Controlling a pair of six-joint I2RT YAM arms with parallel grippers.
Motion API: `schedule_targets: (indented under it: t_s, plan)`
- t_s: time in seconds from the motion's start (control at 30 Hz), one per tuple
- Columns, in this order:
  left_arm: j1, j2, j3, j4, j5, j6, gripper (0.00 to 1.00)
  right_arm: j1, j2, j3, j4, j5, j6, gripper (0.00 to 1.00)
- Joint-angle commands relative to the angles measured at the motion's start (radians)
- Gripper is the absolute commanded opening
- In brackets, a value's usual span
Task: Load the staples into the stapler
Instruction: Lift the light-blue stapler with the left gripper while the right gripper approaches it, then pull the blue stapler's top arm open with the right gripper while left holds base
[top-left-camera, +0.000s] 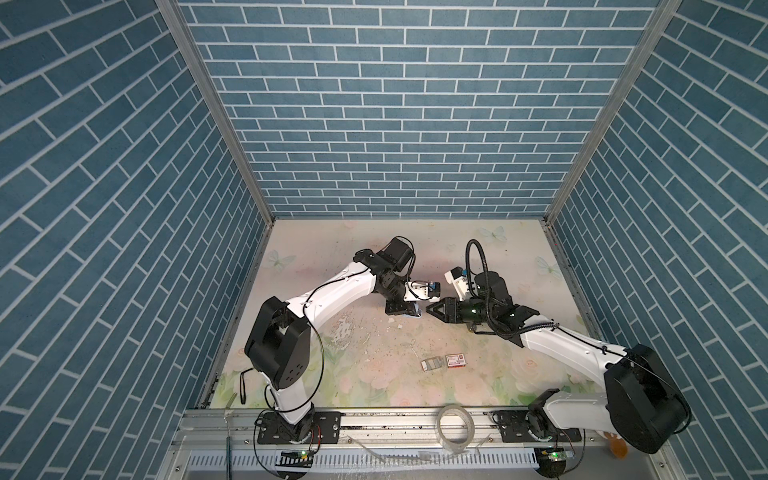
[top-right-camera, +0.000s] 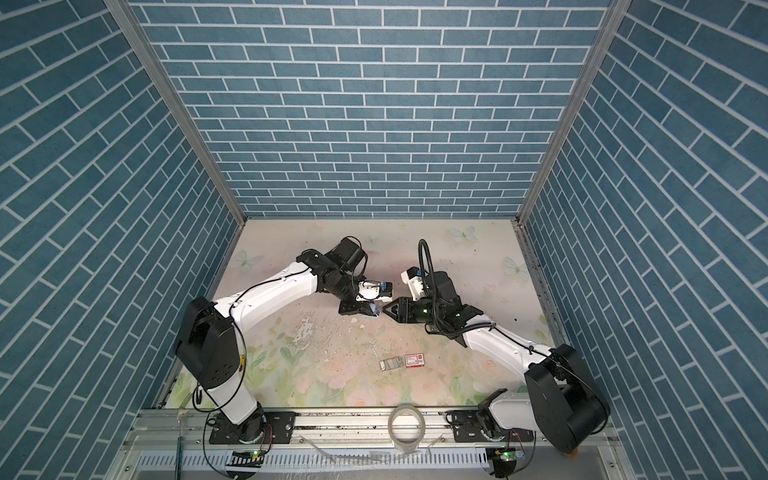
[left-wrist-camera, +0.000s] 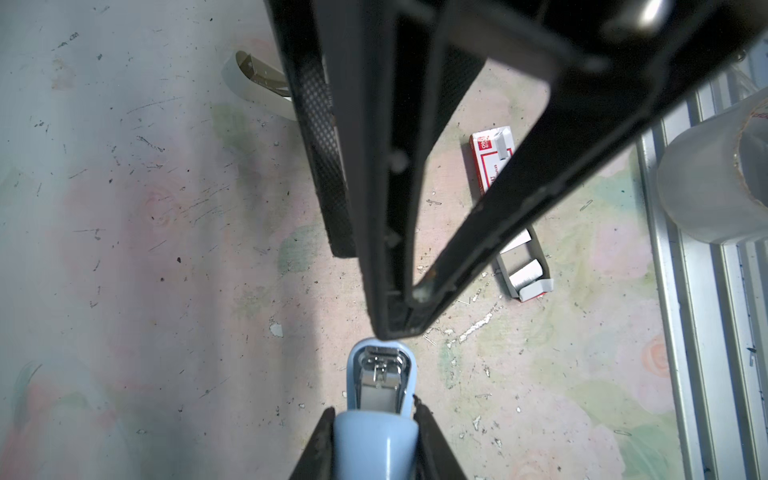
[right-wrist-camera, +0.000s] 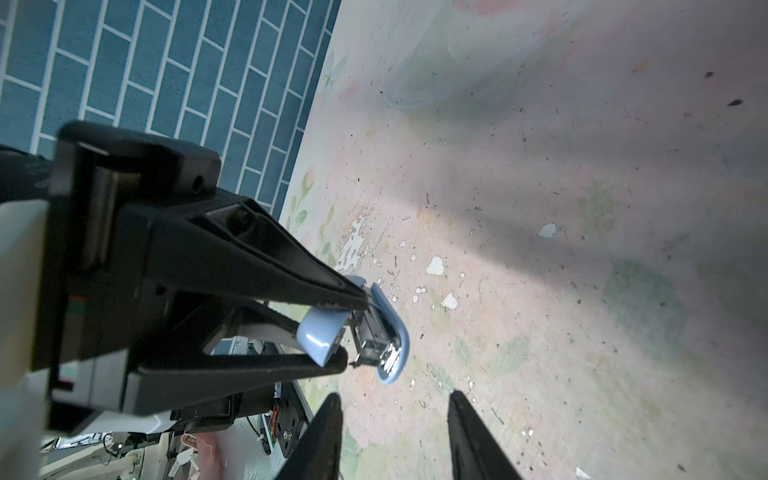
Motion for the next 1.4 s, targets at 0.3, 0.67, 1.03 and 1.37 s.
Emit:
schedule_targets:
  t_s: [0.3,0.67,1.03,1.37]
  plan:
    - [-0.011,-0.03,0.027,0.026,0.044,-0.035,0.1,0.003,0.069,0.038,0.03,-0.023,0.021,0.29]
    - [-0.011,-0.018,0.062,0.032,0.074,-0.067,0.09,0.003,0.075,0.01,0.036,-0.013,0.022,0.21]
    - [-0.011,-0.01,0.098,0.05,0.121,-0.126,0.06,0.002,0.092,-0.016,0.098,-0.011,0.045,0.19]
    - [-0.011,-0.008,0.101,0.072,0.147,-0.161,0.05,0.003,0.099,-0.036,0.172,-0.004,0.074,0.2]
